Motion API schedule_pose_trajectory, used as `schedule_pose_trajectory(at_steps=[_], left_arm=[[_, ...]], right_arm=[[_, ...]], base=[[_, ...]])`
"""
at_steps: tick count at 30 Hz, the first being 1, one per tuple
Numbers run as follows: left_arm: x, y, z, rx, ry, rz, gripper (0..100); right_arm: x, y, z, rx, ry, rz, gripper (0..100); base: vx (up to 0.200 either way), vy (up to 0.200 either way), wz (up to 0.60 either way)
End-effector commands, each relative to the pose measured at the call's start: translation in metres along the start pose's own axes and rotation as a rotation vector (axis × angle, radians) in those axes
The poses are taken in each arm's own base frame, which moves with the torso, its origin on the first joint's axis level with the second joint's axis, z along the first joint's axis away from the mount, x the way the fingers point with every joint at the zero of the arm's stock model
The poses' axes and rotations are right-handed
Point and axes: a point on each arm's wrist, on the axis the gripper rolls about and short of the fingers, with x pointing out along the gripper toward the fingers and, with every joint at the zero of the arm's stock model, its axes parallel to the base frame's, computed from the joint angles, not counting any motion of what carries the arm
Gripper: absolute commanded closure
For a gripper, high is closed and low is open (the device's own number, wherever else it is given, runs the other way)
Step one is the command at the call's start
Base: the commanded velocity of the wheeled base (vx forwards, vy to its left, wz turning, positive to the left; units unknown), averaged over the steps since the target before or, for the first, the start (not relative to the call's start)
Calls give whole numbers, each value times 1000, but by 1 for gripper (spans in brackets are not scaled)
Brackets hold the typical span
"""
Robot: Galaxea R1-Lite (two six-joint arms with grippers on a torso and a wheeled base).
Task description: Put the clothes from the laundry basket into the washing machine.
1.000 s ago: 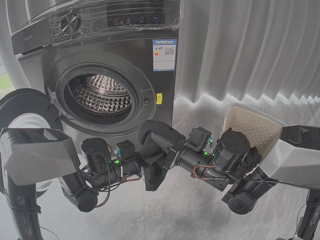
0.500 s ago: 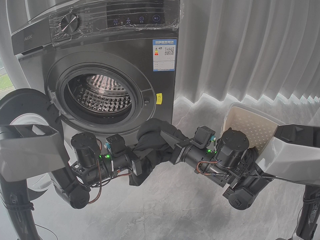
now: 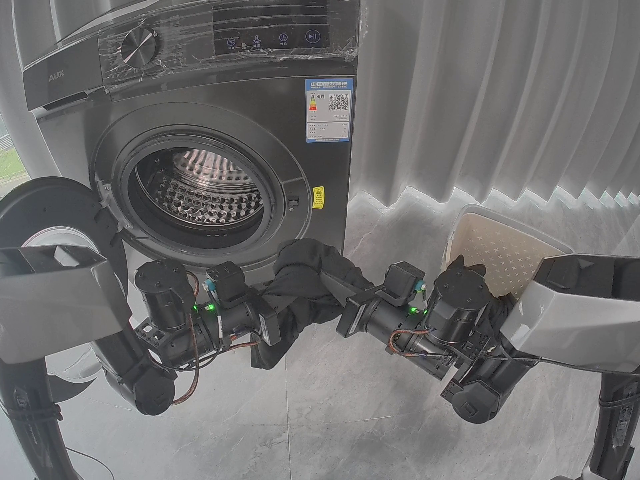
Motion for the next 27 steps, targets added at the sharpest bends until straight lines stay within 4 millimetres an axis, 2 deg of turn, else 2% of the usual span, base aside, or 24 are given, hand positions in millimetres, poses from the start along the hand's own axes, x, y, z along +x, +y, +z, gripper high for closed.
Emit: schedule_pose_trajectory(at_steps=[1, 5, 8, 9, 13, 16, 17, 20, 21, 23, 25, 27], left_arm=[[-1, 0, 5, 8, -20, 0, 100], [-2, 3, 4, 7, -16, 10, 100], [-3, 5, 3, 4, -15, 16, 100], [-4, 7, 3, 5, -15, 22, 100], [-7, 7, 2, 1, -7, 28, 100], [-9, 7, 1, -2, 0, 30, 100], [-11, 7, 1, -4, 4, 32, 100], [-16, 6, 5, -2, 0, 36, 100], [-22, 3, 8, -5, 2, 36, 100], [-30, -1, 13, -4, 1, 36, 100], [-34, -3, 15, -4, 1, 36, 100], [-51, -11, 24, -1, 1, 39, 100]], right_arm=[[0, -1, -3, -12, 12, -3, 0], [-5, 1, -1, -58, 16, -4, 0], [-15, 7, 10, -74, 4, -8, 0], [-23, 10, 21, -75, -12, -12, 0], [-45, 17, 43, -80, -37, -9, 0], [-54, 20, 50, -82, -42, -10, 0], [-68, 22, 55, -94, -39, -15, 0], [-79, 21, 60, -124, -37, -27, 0], [-91, 19, 65, -144, -40, -47, 0], [-99, 11, 70, -156, -37, -83, 0], [-101, 7, 70, -164, -36, -97, 0], [-108, 1, 69, -227, -14, -120, 0]], base=[[0, 0, 0], [0, 0, 0], [0, 0, 0], [0, 0, 0], [0, 0, 0], [0, 0, 0], [0, 0, 0], [0, 0, 0], [0, 0, 0], [0, 0, 0], [0, 0, 0], [0, 0, 0]])
